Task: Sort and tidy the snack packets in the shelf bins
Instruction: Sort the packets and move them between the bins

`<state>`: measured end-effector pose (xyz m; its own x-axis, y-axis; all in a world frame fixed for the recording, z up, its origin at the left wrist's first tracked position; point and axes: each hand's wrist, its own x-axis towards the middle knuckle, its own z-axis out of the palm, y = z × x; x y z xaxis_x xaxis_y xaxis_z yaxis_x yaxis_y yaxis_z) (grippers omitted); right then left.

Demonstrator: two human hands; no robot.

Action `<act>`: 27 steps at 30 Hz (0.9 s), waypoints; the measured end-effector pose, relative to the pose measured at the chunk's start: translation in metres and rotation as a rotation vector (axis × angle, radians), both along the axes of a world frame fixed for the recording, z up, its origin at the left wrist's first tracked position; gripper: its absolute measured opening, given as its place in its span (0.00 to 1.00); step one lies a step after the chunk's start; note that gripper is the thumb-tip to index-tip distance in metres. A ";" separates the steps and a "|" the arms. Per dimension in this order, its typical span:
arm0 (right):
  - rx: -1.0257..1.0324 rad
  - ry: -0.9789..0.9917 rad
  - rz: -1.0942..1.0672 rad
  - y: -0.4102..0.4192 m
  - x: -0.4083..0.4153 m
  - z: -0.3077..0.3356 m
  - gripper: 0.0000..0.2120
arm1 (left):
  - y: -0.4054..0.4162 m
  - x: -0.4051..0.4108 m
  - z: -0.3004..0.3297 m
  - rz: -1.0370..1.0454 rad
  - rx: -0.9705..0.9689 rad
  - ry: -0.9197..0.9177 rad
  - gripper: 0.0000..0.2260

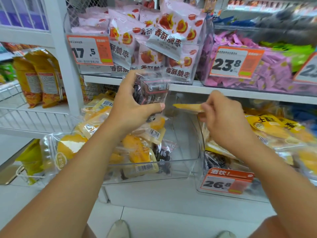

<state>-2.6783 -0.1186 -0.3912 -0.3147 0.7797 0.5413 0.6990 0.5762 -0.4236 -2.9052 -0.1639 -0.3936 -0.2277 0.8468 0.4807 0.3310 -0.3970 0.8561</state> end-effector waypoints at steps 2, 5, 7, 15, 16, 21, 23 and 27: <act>0.039 0.205 0.028 -0.014 0.003 -0.004 0.07 | -0.006 -0.001 0.006 -0.001 0.010 -0.014 0.28; 0.005 0.250 0.184 -0.023 -0.012 -0.014 0.09 | -0.015 -0.009 0.009 0.027 -0.009 -0.014 0.28; -0.084 0.216 0.317 -0.018 -0.025 -0.028 0.10 | -0.022 -0.018 0.011 0.039 -0.011 -0.020 0.28; -0.279 -0.074 0.661 0.003 -0.064 -0.058 0.10 | -0.034 -0.056 0.006 0.114 0.001 -0.112 0.29; -0.270 -0.116 0.661 0.003 -0.063 -0.061 0.08 | -0.034 -0.055 0.006 0.116 0.002 -0.108 0.28; -0.194 -0.071 0.570 0.001 -0.064 -0.065 0.05 | -0.028 -0.047 -0.005 0.084 -0.020 -0.005 0.28; -0.242 0.048 0.511 -0.003 -0.066 -0.064 0.04 | -0.025 -0.044 -0.006 0.070 -0.007 0.033 0.30; -0.322 0.303 0.351 -0.010 -0.075 -0.061 0.17 | -0.025 -0.043 -0.004 0.073 0.000 0.055 0.31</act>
